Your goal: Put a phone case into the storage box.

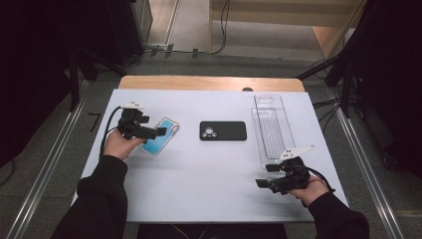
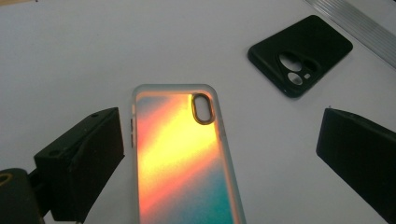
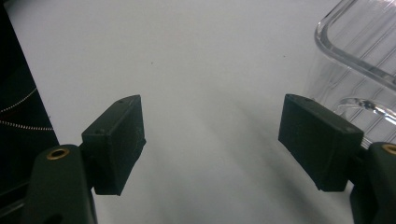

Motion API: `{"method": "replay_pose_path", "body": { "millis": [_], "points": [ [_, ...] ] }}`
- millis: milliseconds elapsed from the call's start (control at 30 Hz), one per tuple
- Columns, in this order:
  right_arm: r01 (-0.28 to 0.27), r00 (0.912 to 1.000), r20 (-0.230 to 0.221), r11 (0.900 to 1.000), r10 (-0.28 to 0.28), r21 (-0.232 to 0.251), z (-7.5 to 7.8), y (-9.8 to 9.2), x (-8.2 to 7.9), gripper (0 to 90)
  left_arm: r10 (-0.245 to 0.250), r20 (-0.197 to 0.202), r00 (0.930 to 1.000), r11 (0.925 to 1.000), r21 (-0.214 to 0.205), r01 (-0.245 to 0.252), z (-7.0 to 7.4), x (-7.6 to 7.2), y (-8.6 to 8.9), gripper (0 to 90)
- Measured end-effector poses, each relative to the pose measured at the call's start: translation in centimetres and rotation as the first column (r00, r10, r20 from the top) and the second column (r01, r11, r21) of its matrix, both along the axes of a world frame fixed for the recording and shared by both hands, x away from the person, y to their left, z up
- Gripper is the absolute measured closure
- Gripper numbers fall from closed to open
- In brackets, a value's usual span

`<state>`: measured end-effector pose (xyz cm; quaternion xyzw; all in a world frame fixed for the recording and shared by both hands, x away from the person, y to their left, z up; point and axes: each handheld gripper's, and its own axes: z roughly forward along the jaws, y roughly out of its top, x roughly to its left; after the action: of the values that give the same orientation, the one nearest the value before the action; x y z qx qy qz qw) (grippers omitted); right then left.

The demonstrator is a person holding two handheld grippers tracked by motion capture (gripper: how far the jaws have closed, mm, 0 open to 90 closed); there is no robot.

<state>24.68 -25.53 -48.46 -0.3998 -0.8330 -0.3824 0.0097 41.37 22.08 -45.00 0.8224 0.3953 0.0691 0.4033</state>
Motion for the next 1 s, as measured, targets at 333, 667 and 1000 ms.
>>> {"method": "replay_pose_path", "body": {
  "millis": [333,667,1000],
  "points": [
    [-0.003,1.0000,0.003,1.0000,0.003,0.001,0.0,0.0,0.0,20.7,0.026,-0.016,0.9995,0.9996,-0.005,-0.026,-1.3,0.9,-0.3,1.3],
    [-0.002,1.0000,0.003,1.0000,0.002,0.002,0.0,0.0,-0.1,20.7,0.007,-0.025,0.9997,1.0000,0.007,-0.007,-2.5,0.8,-0.3,1.3],
    [-0.006,1.0000,0.005,1.0000,0.006,0.001,0.0,0.0,-0.1,20.7,-0.010,-0.038,0.9992,0.9984,0.055,0.012,-3.7,0.7,-0.7,1.1]
  ]
}}
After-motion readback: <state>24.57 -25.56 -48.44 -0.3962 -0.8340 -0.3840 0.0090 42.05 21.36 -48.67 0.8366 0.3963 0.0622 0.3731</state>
